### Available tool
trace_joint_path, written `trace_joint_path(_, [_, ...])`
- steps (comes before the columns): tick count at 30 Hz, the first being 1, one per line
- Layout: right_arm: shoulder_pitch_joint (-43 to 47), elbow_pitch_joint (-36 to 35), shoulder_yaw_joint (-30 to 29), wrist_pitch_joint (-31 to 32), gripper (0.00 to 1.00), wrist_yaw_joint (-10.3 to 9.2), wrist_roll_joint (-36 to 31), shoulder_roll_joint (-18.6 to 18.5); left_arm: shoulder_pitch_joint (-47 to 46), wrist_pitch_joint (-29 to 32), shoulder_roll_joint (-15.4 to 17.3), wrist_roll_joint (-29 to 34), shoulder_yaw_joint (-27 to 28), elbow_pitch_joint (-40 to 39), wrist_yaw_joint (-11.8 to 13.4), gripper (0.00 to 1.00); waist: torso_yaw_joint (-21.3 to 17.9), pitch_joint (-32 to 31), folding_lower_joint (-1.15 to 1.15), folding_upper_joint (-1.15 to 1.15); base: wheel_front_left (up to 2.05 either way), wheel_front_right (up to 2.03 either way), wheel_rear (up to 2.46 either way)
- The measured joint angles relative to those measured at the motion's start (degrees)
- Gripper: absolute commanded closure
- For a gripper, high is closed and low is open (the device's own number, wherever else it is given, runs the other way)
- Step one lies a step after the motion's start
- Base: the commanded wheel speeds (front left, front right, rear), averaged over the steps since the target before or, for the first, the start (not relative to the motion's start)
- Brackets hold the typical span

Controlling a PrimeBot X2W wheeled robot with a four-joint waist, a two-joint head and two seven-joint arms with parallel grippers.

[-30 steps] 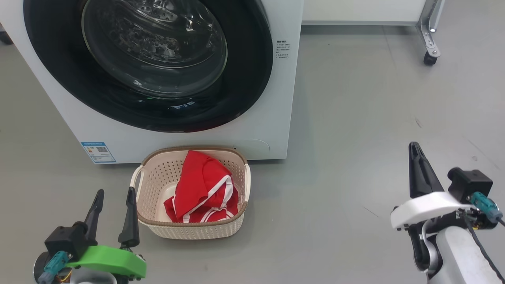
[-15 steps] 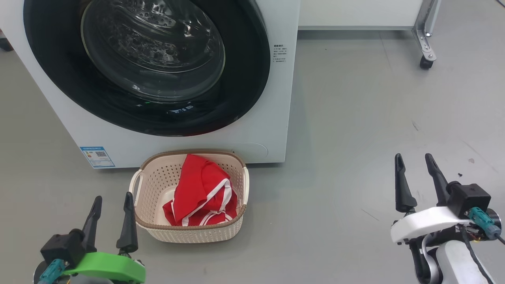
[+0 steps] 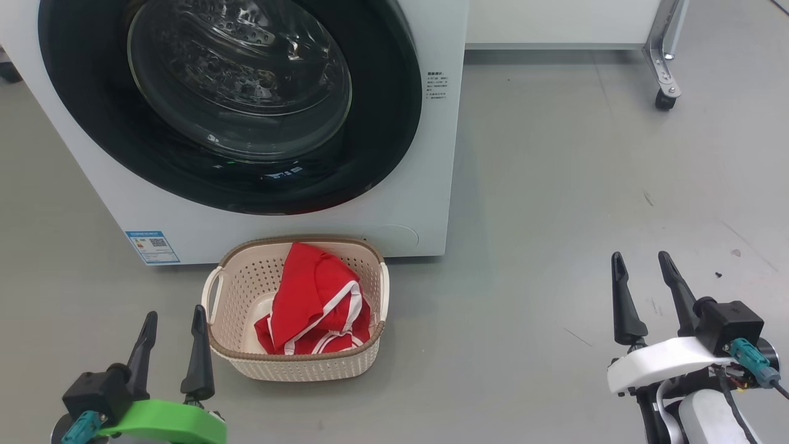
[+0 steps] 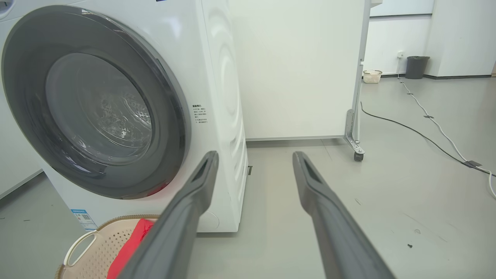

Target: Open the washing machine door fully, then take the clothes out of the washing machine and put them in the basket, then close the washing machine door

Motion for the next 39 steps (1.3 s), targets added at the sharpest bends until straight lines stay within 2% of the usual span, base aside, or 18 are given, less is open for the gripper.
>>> trace_joint_path(39, [1.9,-0.9,-1.8,0.0,0.00,1.54,-2.4,1.7,0.8,0.0,-0.3,2.3,0.0,1.4,-0.5,0.00,0.0,0.2,0.00,0.00,0.00,0.00,0.00])
